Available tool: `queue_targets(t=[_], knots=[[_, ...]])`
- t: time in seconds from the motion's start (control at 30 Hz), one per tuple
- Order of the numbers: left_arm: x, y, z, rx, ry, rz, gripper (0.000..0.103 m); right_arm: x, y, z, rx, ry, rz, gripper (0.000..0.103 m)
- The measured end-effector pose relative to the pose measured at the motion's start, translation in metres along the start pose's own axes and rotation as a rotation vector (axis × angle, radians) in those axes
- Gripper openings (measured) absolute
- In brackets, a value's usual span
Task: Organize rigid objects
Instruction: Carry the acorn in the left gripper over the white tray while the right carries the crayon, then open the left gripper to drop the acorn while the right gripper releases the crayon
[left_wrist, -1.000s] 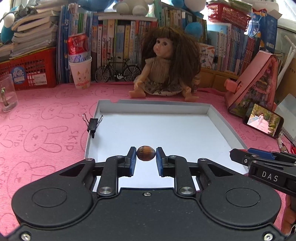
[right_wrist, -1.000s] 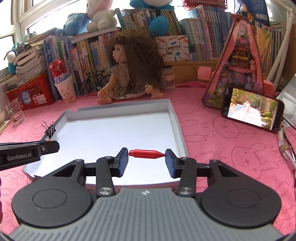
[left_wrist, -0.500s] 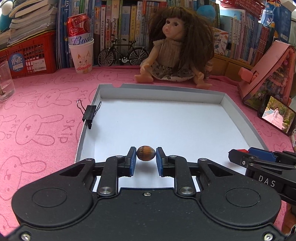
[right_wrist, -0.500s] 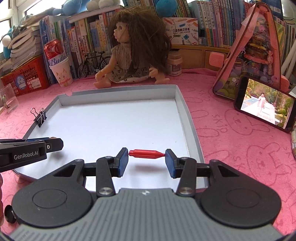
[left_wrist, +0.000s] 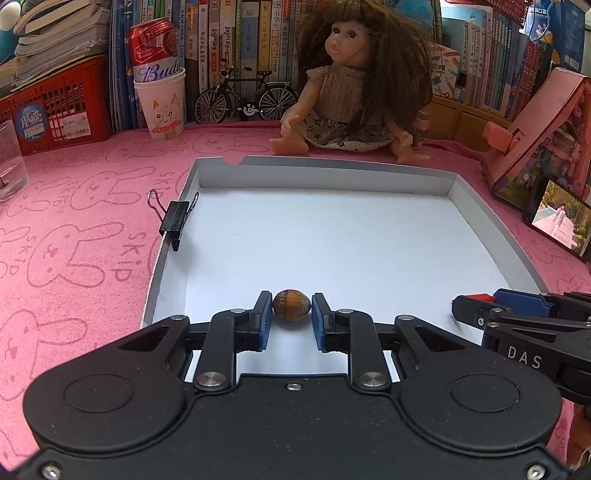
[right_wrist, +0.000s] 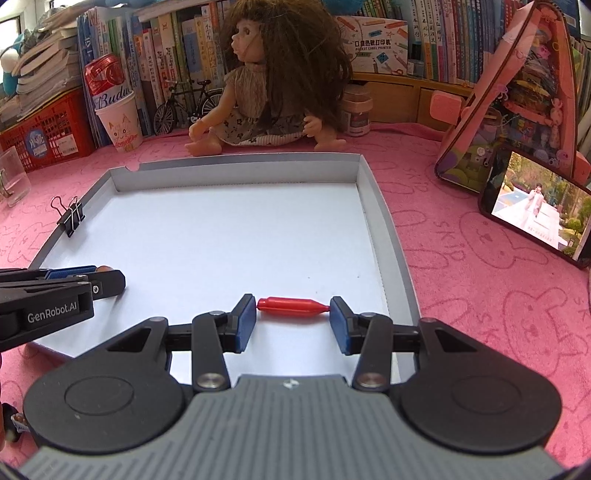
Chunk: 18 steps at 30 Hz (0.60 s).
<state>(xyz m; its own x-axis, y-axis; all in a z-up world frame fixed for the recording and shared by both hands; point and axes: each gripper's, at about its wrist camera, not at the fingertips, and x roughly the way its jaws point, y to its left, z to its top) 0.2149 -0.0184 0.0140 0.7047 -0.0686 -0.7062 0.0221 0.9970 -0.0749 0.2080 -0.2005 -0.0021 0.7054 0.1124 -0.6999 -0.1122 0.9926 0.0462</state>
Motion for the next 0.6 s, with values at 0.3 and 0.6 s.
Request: queue_targets(t=[0.3,0.6], knots=[[-0.0007,-0.0012,-0.001,0.004,-0.003,0.004,0.022,0.001,0.0026,-0.0003,-0.019,0.007,-0.009,0.052],[-0.0077,0.0044,-0.0009,-0.02,0.003,-0.01,0.037,-0.0074,0.0013,-0.0017,0.0,-0.015,0.016,0.067]])
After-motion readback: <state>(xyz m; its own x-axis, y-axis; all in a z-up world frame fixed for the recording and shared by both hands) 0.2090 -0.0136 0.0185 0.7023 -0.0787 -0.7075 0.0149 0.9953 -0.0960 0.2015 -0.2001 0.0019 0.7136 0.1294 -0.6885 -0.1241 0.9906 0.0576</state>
